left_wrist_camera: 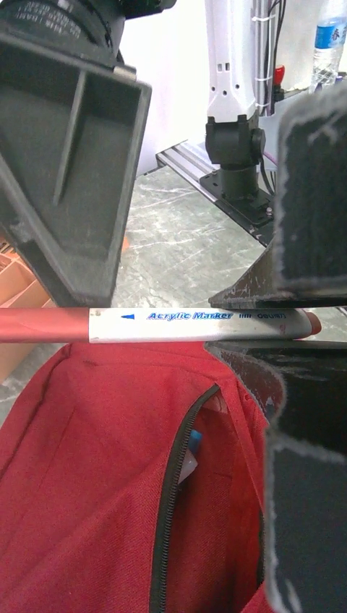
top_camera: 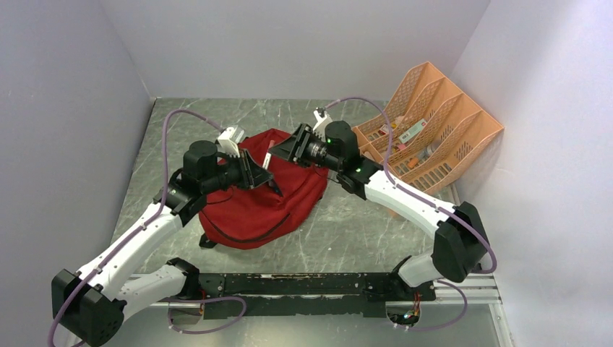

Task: Pack the student bag
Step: Pick up the stationery from the center of the board, then place the stationery in the student bag.

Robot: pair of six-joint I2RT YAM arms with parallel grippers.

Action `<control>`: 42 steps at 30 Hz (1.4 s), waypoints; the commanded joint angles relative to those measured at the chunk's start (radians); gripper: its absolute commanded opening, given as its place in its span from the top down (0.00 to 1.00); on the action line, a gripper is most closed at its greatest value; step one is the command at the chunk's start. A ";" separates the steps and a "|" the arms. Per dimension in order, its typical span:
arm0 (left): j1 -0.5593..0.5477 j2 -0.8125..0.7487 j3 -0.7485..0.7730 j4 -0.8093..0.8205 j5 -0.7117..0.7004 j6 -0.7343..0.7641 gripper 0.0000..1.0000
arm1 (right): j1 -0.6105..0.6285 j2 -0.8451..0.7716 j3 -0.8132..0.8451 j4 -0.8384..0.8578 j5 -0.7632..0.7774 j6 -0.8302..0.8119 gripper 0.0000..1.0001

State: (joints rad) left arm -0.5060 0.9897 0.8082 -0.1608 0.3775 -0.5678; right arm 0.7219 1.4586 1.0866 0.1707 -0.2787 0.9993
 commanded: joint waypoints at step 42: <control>-0.002 -0.275 -0.108 -0.352 -0.550 -0.244 0.95 | 0.311 0.381 0.414 -0.542 0.767 -1.013 0.68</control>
State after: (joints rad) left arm -0.5060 0.7189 0.7094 -0.5304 -0.2028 -0.8047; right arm 1.0336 1.9064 1.5200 -0.4492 0.5022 -0.0090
